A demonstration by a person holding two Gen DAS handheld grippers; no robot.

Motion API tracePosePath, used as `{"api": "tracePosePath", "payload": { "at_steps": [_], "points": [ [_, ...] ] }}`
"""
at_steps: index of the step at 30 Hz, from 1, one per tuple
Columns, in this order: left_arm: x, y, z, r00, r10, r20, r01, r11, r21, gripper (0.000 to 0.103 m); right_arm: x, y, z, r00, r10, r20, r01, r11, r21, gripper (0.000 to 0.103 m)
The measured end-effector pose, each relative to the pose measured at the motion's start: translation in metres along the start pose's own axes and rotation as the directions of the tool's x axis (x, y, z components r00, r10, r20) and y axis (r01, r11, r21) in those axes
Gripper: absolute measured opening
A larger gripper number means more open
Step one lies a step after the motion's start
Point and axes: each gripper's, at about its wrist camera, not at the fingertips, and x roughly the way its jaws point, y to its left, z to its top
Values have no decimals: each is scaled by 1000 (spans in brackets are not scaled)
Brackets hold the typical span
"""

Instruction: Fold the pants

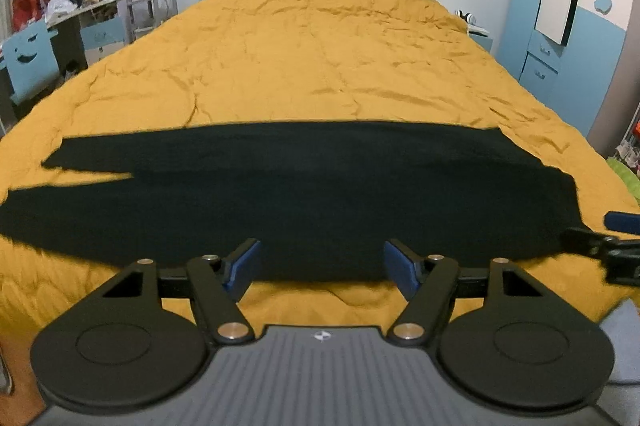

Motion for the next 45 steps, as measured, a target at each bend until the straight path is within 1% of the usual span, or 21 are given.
{"api": "tracePosePath", "payload": {
  "at_steps": [1,4,6,8,11,13,14,16,19,20,22,24,26,30,34,38,39,40,41,43,45],
  "points": [
    [5,9,5,1000,0,8,0,1000,-6,80,4,-7,3,999,14,29,-14,1000,9,82],
    [20,40,18,999,-26,24,27,997,-70,74,26,-40,14,998,41,41,-42,999,28,82],
    [30,61,25,999,-28,34,32,993,-110,74,39,-61,21,998,43,42,-45,998,50,82],
    [40,76,30,999,-20,38,24,994,-111,74,48,-80,26,999,22,38,-24,998,58,82],
    [52,93,32,999,20,35,-17,997,-76,73,54,-103,27,999,-14,33,12,999,53,82],
    [56,101,28,997,53,51,-52,999,-16,73,57,-113,24,999,-35,14,35,999,21,81],
    [58,103,26,997,66,52,-66,998,14,73,60,-115,20,999,-49,-22,49,999,-4,81],
    [63,110,18,996,86,40,-89,993,82,73,63,-122,14,997,-63,-54,60,997,-51,76],
    [71,121,7,992,127,8,-126,979,161,73,69,-128,9,993,-86,-83,78,992,-97,74],
    [73,126,3,990,144,-5,-141,974,179,73,71,-129,6,992,-84,-98,74,992,-103,72],
    [75,136,-2,987,160,-26,-152,969,197,73,75,-126,2,988,-79,-129,62,990,-131,62],
    [73,150,-8,985,169,-38,-157,964,215,73,76,-119,-5,983,-73,-168,44,984,-170,61],
    [73,158,-12,980,192,-45,-175,952,252,73,79,-114,-9,979,-80,-186,37,974,-224,57],
    [75,173,-20,970,237,-58,-206,922,327,73,84,-104,-23,958,-113,-263,34,957,-287,55],
    [79,186,-22,959,277,-62,-237,902,361,73,86,-98,-28,945,-157,-287,41,927,-372,55],
    [79,198,-25,950,306,-55,-261,881,395,73,88,-96,-29,943,-176,-282,42,905,-423,56],
    [78,202,-26,948,313,-53,-265,873,409,73,88,-95,-29,943,-175,-283,38,902,-431,54],
    [76,205,-28,945,323,-49,-272,862,427,73,88,-93,-30,945,-175,-276,35,894,-447,46],
    [76,208,-30,941,333,-51,-277,851,447,73,88,-91,-32,947,-178,-267,34,884,-467,42],
    [77,214,-33,935,351,-50,-284,827,486,73,89,-89,-34,952,-177,-248,36,874,-485,40],
    [80,222,-37,924,381,-41,-304,793,528,73,92,-89,-36,957,-168,-237,30,869,-493,40]
  ]
}}
